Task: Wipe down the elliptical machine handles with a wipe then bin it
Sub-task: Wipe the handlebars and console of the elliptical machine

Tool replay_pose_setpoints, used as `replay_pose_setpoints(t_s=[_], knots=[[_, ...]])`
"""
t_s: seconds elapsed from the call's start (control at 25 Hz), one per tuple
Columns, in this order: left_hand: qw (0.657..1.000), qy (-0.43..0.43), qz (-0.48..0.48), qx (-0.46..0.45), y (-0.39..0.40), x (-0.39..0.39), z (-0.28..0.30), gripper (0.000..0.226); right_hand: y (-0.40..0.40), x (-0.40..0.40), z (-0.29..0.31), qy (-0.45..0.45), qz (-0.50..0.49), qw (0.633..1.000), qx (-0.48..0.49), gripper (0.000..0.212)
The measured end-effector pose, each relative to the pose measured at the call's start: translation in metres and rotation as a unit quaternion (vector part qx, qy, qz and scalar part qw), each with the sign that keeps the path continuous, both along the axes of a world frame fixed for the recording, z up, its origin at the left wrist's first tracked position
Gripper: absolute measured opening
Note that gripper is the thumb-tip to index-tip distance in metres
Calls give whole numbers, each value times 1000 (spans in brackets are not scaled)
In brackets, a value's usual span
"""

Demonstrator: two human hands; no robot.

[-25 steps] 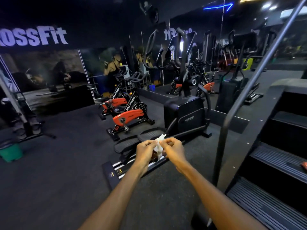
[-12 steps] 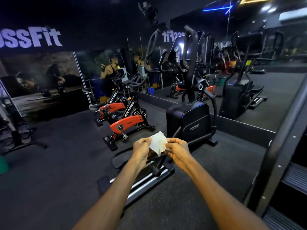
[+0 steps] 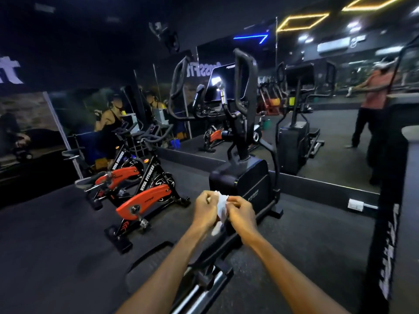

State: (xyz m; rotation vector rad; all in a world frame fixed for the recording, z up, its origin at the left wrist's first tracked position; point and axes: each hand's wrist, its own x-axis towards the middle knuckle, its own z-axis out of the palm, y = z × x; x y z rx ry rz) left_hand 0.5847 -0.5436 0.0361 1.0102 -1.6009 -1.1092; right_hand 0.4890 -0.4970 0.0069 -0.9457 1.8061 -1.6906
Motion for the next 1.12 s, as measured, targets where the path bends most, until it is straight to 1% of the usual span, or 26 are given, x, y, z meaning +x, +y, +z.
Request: replay_pose_setpoints(t_s=[0.04, 0.08, 0.16, 0.24, 0.4, 0.48, 0.52, 0.64, 0.72, 0.84, 0.92, 1.0, 1.12], knots=[[999, -22, -33, -30, -16, -8, 7, 13, -21, 2, 4, -41, 16, 999, -24, 19], [996, -37, -65, -52, -30, -16, 13, 13, -38, 3, 9, -106, 22, 993, -51, 18], [988, -69, -113, -74, -59, -34, 22, 10, -68, -3, 18, -250, 14, 964, -92, 24], [979, -107, -139, -105, -90, -52, 24, 8, -91, -16, 24, -335, 13, 935, -115, 30], [966, -147, -152, -146, -147, -96, 35, 12, -145, -59, 29, -425, 27, 899, -104, 35], [961, -159, -143, -174, -174, -118, 43, 14, -173, -85, 32, -460, 9, 879, -126, 32], [961, -151, -135, -188, -191, -132, 46, 14, -189, -100, 36, -471, -10, 870, -148, 29], [972, -96, -106, -186, -242, -175, 65, 13, -234, -152, 61, -470, -76, 853, -213, 21], [971, -79, -101, -200, -271, -201, 79, 13, -258, -185, 82, -442, -81, 856, -256, 22], [974, -40, -106, -195, -304, -235, 99, 14, -292, -231, 111, -416, -83, 852, -307, 25], [974, -27, -106, -196, -326, -254, 109, 13, -312, -255, 126, -379, -84, 862, -326, 28], [972, -18, -115, -205, -346, -272, 119, 14, -324, -271, 141, -333, -92, 875, -340, 23], [968, -10, -135, -211, -372, -292, 134, 19, -345, -294, 162, -261, -165, 890, -334, 21]])
